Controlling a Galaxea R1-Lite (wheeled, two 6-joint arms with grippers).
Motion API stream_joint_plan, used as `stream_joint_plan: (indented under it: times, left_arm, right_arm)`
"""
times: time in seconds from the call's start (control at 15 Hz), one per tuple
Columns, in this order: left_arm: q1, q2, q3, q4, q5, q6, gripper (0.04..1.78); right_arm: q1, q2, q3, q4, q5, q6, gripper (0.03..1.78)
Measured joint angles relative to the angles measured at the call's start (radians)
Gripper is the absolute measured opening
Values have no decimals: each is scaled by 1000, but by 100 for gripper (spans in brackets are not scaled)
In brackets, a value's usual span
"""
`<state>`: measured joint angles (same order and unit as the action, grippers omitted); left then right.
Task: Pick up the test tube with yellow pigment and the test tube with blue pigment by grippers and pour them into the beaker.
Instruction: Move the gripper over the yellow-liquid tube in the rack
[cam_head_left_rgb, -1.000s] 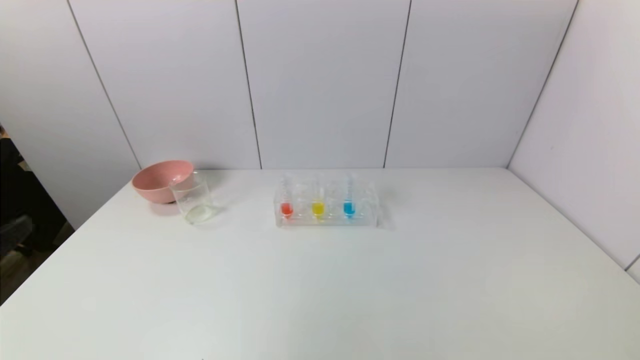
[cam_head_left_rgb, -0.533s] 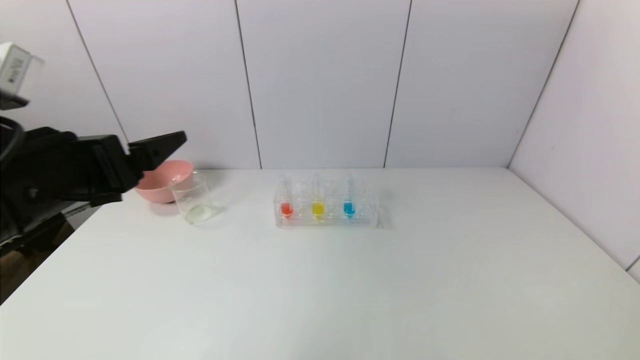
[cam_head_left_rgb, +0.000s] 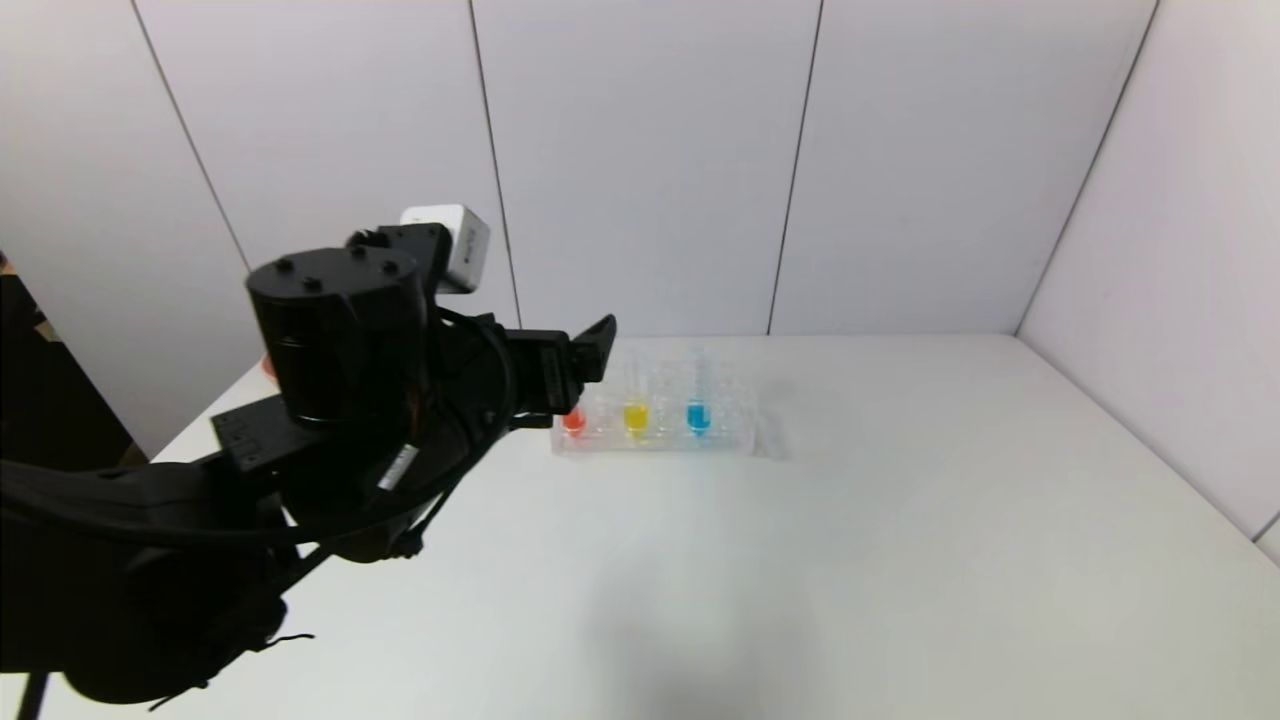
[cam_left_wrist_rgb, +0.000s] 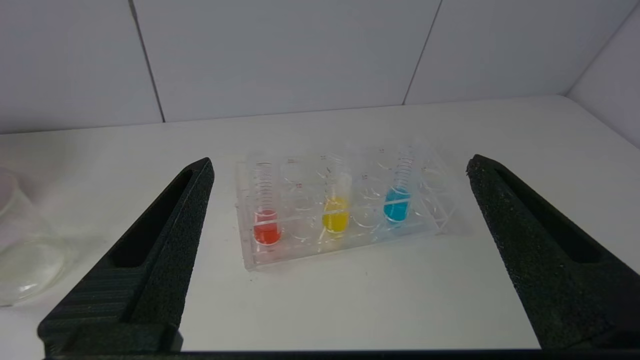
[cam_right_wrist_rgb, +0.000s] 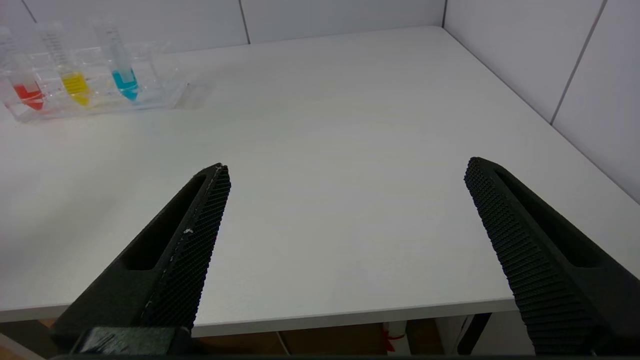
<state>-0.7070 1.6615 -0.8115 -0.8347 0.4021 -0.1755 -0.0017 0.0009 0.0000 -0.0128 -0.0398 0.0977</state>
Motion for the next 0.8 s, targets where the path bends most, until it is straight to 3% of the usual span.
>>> stream_joint_plan:
  times: [0.47,0.8]
  left_arm:
    - [-21,306,-79,-173,-4,-17,176]
    - [3,440,-163,-190,-5,-17,176]
  right_arm:
    - [0,0,0,0,0,0,171]
    - [0,0,0,0,0,0,171]
